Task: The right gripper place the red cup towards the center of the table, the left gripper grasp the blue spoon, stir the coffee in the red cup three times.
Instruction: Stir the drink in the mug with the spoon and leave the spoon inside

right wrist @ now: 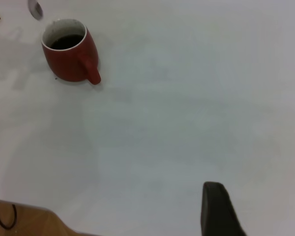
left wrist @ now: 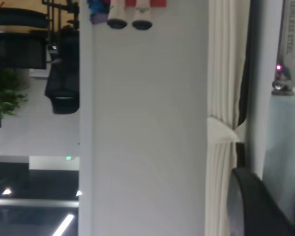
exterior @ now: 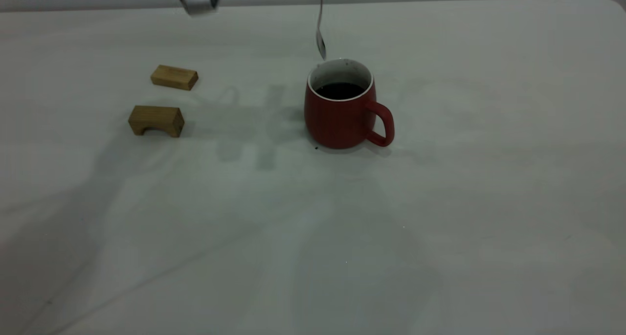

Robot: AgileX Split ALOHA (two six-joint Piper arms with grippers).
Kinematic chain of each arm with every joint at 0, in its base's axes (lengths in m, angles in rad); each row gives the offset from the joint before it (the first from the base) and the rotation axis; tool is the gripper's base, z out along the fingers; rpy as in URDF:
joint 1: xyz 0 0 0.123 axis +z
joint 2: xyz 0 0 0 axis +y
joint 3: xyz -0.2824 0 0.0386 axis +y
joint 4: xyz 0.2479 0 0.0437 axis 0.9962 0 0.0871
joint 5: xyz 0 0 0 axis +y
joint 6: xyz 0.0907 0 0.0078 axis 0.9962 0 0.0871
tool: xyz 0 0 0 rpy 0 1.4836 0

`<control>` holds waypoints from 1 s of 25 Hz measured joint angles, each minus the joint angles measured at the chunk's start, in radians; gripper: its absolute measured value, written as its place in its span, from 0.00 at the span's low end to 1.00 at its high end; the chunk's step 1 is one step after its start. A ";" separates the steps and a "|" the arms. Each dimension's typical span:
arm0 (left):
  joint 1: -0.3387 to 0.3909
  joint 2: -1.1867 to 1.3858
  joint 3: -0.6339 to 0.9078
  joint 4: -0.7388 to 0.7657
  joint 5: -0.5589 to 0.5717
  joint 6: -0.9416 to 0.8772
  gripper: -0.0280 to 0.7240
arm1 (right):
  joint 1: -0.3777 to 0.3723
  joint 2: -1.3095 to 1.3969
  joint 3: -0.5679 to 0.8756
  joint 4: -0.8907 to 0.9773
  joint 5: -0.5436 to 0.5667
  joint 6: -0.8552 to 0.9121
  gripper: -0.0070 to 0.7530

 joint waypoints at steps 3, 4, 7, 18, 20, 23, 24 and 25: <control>-0.001 0.059 0.000 -0.026 -0.025 0.043 0.26 | 0.000 0.000 0.000 0.000 0.000 0.000 0.59; -0.001 0.082 0.000 -0.046 -0.028 0.056 0.26 | 0.000 0.000 0.000 0.000 0.000 0.000 0.59; -0.001 0.153 0.000 -0.116 -0.039 0.116 0.26 | 0.000 0.000 0.000 0.000 0.000 0.000 0.59; -0.004 0.276 -0.005 -0.284 -0.019 0.249 0.26 | 0.000 0.000 0.000 0.000 0.000 0.000 0.59; -0.010 0.281 -0.006 -0.278 0.017 0.159 0.26 | 0.000 0.000 0.000 0.000 0.000 0.000 0.59; -0.012 0.278 -0.009 -0.248 0.019 0.086 0.26 | 0.000 0.000 0.000 0.000 0.000 0.000 0.59; -0.012 0.276 -0.009 -0.237 0.013 0.078 0.26 | 0.000 0.000 0.000 0.000 0.000 0.000 0.59; -0.012 0.273 -0.009 -0.223 0.002 0.074 0.26 | 0.000 0.000 0.000 0.000 0.000 0.000 0.59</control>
